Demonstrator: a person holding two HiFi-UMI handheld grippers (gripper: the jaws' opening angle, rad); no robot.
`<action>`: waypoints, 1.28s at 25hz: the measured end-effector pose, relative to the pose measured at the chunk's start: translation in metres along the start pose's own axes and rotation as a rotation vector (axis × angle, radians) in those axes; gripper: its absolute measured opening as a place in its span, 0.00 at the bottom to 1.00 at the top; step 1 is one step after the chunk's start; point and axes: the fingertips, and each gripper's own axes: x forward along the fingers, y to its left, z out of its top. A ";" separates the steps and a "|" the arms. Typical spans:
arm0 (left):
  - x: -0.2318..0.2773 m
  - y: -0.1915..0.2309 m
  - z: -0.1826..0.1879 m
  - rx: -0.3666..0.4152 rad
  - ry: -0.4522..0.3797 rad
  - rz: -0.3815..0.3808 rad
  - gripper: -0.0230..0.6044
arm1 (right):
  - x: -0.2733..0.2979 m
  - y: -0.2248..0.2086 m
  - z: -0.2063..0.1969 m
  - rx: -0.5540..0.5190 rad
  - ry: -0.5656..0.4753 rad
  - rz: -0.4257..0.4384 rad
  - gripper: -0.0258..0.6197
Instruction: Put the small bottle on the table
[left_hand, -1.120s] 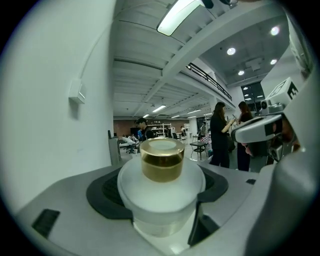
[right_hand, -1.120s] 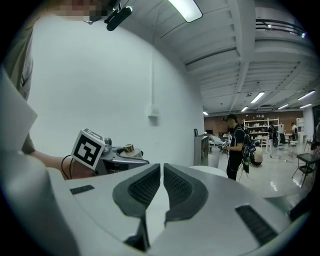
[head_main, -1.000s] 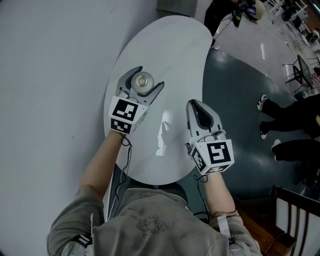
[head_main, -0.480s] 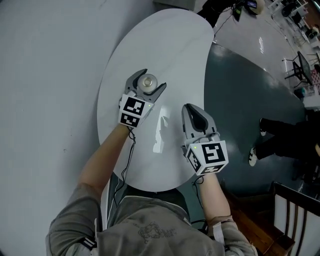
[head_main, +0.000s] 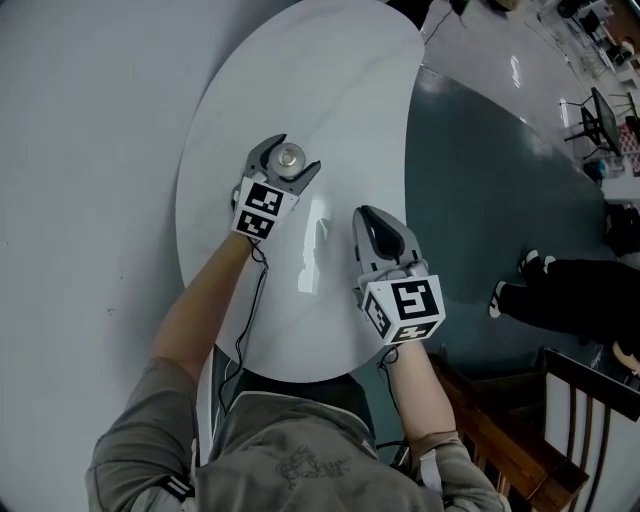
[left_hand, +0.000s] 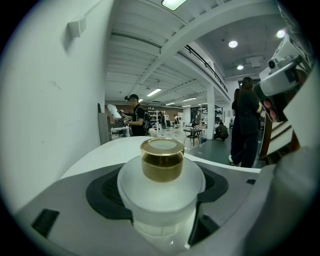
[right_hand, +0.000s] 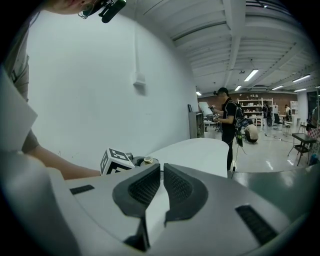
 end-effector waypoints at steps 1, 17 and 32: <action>0.002 0.002 -0.006 -0.011 0.011 -0.002 0.58 | 0.002 -0.001 -0.003 0.004 0.004 -0.001 0.10; 0.014 -0.004 -0.056 -0.129 0.086 0.001 0.58 | -0.003 0.000 -0.032 -0.022 0.056 0.008 0.10; 0.013 0.000 -0.059 -0.119 0.110 0.045 0.58 | -0.015 0.002 -0.041 -0.034 0.094 -0.011 0.10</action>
